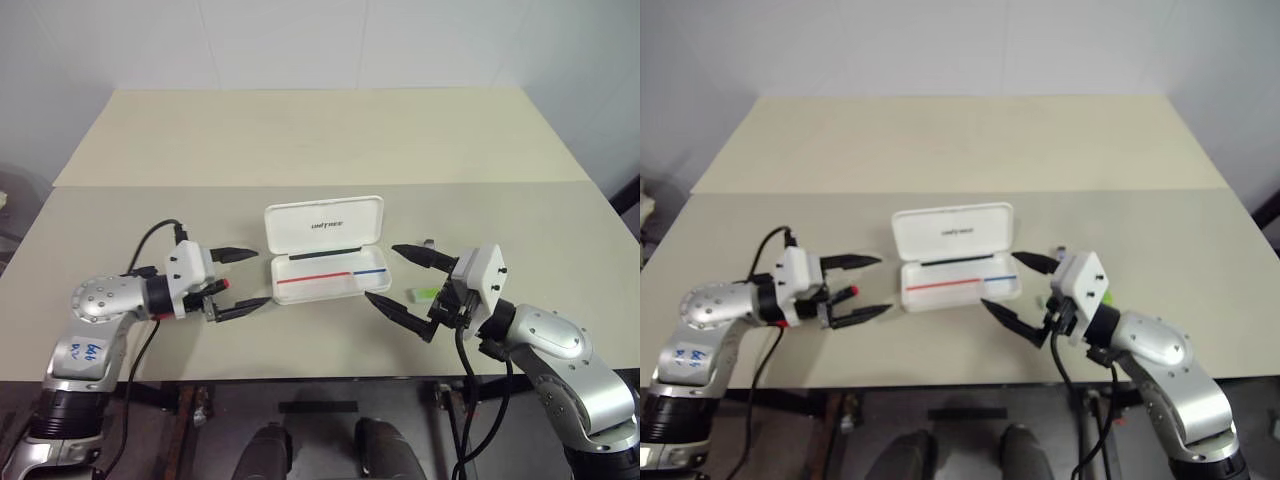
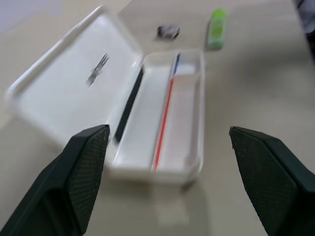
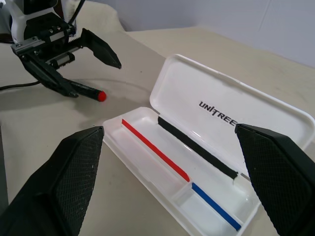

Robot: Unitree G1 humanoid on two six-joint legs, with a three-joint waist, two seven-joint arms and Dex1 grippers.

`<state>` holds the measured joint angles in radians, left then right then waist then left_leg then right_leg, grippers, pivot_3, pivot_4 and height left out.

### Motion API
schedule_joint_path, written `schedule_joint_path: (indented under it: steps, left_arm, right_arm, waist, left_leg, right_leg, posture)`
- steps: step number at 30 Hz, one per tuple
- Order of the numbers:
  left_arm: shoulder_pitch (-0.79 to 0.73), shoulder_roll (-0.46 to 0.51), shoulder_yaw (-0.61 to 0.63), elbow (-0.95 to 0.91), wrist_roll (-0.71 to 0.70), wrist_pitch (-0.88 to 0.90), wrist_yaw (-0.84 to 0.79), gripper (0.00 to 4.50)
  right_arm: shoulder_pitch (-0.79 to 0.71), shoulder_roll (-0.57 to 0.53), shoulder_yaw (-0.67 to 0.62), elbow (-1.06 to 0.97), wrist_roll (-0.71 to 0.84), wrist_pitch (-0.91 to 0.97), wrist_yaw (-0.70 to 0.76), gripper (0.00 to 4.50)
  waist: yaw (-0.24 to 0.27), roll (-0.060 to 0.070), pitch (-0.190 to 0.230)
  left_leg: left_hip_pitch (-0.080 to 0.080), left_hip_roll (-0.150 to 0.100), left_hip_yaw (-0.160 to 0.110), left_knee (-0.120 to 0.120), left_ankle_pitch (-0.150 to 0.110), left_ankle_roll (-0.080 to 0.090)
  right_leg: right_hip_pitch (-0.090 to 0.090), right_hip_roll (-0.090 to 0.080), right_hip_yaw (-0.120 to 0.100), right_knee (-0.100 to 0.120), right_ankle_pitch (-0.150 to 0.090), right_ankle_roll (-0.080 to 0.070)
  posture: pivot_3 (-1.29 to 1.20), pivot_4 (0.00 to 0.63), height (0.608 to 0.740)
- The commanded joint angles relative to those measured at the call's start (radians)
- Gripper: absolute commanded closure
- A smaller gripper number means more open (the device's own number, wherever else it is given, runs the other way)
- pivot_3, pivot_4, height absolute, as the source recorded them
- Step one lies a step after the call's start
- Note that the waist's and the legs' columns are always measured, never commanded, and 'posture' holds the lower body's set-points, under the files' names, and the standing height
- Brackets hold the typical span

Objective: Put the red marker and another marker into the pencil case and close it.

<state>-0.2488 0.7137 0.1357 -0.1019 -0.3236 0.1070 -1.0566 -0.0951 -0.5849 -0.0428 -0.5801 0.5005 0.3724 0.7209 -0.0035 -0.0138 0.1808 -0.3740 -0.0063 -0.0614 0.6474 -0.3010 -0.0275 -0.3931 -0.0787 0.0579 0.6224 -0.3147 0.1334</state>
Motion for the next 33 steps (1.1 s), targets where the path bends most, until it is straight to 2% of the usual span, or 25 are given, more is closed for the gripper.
schedule_joint_path:
  steps: [1, 5, 8, 13, 19, 23, 31, 33]
  left_arm:
    - [-0.009, 0.070, 0.057, 0.085, 0.009, -0.048, -0.026, 0.35]
    - [-0.032, 0.144, 0.042, 0.279, 0.079, -0.124, -0.040, 0.35]
    - [-0.052, 0.166, 0.013, 0.390, 0.123, -0.167, -0.045, 0.35]
    - [-0.112, 0.144, -0.056, 0.538, 0.187, -0.220, -0.049, 0.35]
    - [-0.158, 0.112, -0.118, 0.623, 0.244, -0.235, -0.028, 0.35]
    - [-0.163, 0.099, -0.128, 0.659, 0.264, -0.245, -0.006, 1.23]
    - [-0.119, 0.099, -0.139, 0.635, 0.261, -0.209, 0.019, 3.81]
    - [-0.110, 0.096, -0.138, 0.619, 0.252, -0.202, 0.021, 3.92]
  right_arm:
    - [-0.014, 0.006, 0.003, -0.004, 0.017, -0.010, 0.013, 0.00]
    - [-0.021, 0.011, 0.008, 0.001, 0.015, -0.008, 0.013, 0.00]
    - [-0.020, 0.013, 0.008, 0.000, 0.014, -0.007, 0.009, 0.00]
    - [-0.020, 0.001, 0.008, 0.000, 0.003, -0.007, 0.010, 0.00]
    - [-0.016, -0.009, -0.004, -0.007, -0.002, -0.005, 0.008, 0.00]
    - [-0.011, -0.013, -0.011, -0.014, 0.000, -0.001, 0.005, 0.00]
    - [0.000, -0.017, -0.023, -0.032, 0.005, 0.006, -0.001, 0.00]
    - [0.000, -0.016, -0.023, -0.034, 0.005, 0.007, 0.000, 0.00]
  waist:
    - [0.000, 0.000, 0.000]
    - [0.000, 0.000, 0.000]
    - [-0.001, 0.000, 0.000]
    - [0.002, 0.000, 0.000]
    - [0.006, 0.001, 0.000]
    - [0.011, 0.005, -0.003]
    - [0.008, 0.006, -0.003]
    - [0.002, 0.006, -0.003]
  left_leg:
    - [0.000, 0.000, 0.000, 0.000, 0.000, 0.000]
    - [0.000, 0.000, 0.000, -0.002, 0.000, 0.000]
    - [0.000, 0.000, 0.000, -0.002, -0.001, 0.000]
    - [0.000, 0.000, 0.000, -0.002, -0.001, 0.000]
    - [0.001, 0.000, 0.000, -0.001, -0.001, 0.000]
    - [0.004, 0.000, 0.000, -0.001, 0.001, 0.000]
    - [0.006, 0.001, 0.000, -0.001, 0.011, 0.002]
    - [0.006, 0.001, 0.000, -0.001, 0.013, 0.003]
  right_leg:
    - [0.000, 0.000, 0.000, 0.000, 0.000, 0.000]
    - [-0.001, 0.000, -0.001, -0.001, -0.001, -0.001]
    - [-0.001, 0.000, -0.001, -0.001, -0.001, -0.001]
    - [-0.001, 0.000, -0.001, -0.002, -0.001, -0.001]
    - [0.001, -0.001, -0.001, 0.001, -0.001, -0.001]
    - [0.003, -0.001, -0.001, 0.002, 0.001, -0.002]
    - [0.003, 0.000, -0.001, 0.002, 0.007, -0.012]
    - [0.003, -0.001, 0.000, 0.001, 0.003, -0.023]
  posture:
    - [0.00, 0.150, 0.740]
    - [0.00, 0.150, 0.740]
    - [0.00, 0.150, 0.740]
    - [0.00, 0.150, 0.740]
    - [0.00, 0.150, 0.740]
    - [0.00, 0.150, 0.740]
    - [0.00, 0.150, 0.740]
    - [0.00, 0.150, 0.740]
